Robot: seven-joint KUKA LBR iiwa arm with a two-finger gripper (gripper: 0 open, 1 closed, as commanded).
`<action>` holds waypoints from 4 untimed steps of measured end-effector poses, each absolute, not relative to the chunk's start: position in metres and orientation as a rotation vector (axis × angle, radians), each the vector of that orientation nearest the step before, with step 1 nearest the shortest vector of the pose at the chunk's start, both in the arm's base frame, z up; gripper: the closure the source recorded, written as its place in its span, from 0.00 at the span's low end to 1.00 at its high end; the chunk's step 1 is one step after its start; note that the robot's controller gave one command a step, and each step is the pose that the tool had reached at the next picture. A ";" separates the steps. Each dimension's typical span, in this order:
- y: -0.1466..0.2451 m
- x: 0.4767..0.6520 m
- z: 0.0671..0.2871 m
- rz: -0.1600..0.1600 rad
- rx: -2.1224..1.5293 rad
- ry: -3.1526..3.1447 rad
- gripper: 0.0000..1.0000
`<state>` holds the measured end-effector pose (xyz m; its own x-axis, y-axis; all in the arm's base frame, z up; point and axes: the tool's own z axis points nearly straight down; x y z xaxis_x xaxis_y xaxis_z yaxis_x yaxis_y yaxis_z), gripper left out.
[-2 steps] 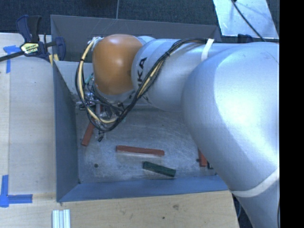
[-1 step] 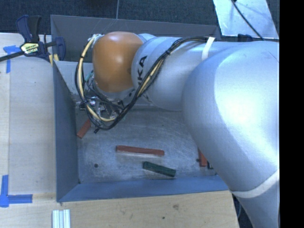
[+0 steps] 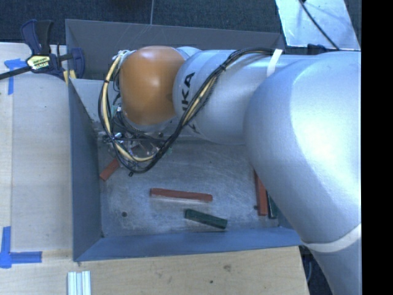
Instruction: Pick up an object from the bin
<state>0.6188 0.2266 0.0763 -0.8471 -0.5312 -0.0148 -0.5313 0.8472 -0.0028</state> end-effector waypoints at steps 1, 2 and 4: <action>0.239 0.612 0.123 0.003 -0.864 3.011 1.00; 0.237 0.612 0.120 0.002 -0.861 3.018 0.00; 0.124 0.592 0.090 -0.005 -1.310 2.848 0.00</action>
Offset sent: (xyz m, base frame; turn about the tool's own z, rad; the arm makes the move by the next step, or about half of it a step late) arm -0.0084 0.0112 0.0430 0.0018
